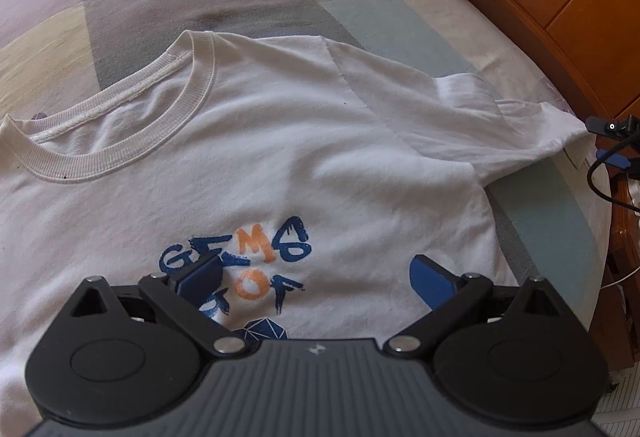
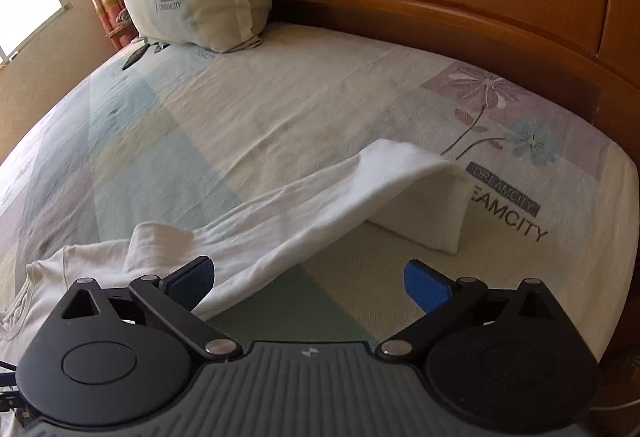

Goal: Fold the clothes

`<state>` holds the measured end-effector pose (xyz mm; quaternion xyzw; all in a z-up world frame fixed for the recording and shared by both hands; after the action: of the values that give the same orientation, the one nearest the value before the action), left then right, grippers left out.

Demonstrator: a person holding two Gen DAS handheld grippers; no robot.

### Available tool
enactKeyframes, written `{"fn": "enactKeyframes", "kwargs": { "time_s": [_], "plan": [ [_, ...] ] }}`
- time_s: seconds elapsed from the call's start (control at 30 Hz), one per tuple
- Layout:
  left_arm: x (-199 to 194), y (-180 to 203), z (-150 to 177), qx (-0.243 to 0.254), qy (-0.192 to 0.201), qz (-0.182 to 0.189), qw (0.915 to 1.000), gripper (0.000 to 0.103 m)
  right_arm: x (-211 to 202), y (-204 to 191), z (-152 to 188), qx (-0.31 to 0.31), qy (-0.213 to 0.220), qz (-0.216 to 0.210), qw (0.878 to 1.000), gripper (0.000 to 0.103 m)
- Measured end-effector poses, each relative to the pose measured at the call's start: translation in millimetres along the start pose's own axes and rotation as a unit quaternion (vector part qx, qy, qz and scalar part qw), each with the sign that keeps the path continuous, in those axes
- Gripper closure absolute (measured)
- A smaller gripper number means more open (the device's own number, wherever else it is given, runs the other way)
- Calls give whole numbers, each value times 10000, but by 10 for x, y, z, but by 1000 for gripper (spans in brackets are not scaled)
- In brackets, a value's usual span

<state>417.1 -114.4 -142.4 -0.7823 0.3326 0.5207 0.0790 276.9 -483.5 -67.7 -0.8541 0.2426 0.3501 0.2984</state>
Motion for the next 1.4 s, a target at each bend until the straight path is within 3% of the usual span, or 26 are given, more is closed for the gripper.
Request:
{"fn": "enactKeyframes", "kwargs": {
  "time_s": [0.07, 0.23, 0.4, 0.57, 0.67, 0.8, 0.9, 1.07, 1.23, 1.3, 1.4],
  "plan": [
    [28, 10, -8, -33, -23, -100, 9999, 3, 40, -45, -98, -174, 33, -104, 9998, 0],
    [68, 31, -31, 31, -133, -269, 9995, 3, 454, -89, -68, -489, -516, 78, 9974, 0],
    [89, 40, -37, 100, -189, -301, 9993, 1, 642, 32, -197, 64, -545, -263, 9981, 0],
    [104, 65, -20, 314, -239, -384, 9985, 1, 630, 442, -499, 874, 159, -192, 9959, 0],
    [112, 81, -8, 466, -266, -439, 9976, 1, 585, 687, -601, 1167, 543, 193, 9915, 2],
    [117, 81, -2, 555, -285, -482, 9969, 1, 440, 745, -682, 1127, 1057, 463, 9869, 2],
    [117, 70, -5, 526, -272, -483, 9971, 1, 293, 739, -723, 778, 1492, 1082, 9798, 1],
    [120, 82, -5, 550, -251, -490, 9970, 1, 266, 865, -606, 893, 1166, 1372, 9796, 0],
    [111, 69, 0, 515, -199, -425, 9976, 1, 14, 933, -557, 851, 1442, 2017, 9650, 0],
    [98, 60, -2, 478, -181, -397, 9979, 1, -24, 864, -558, 826, 1437, 1810, 9694, 0],
    [64, 38, -14, 350, -105, -344, 9987, 1, 81, 550, -542, 227, 1161, 1421, 9828, 0]
  ]
}}
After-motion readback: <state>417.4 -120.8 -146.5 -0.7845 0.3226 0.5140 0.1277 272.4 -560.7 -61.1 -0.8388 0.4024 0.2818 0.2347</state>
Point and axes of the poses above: each gripper's, at about its wrist camera, not at the fingertips, and x roughly the way its jaws point, y to its right, z to its underside, the point moved 8 cm from there along x, roughly the way its jaws point, and after that the axes turned 8 degrees about x, right-handed, at the moved point
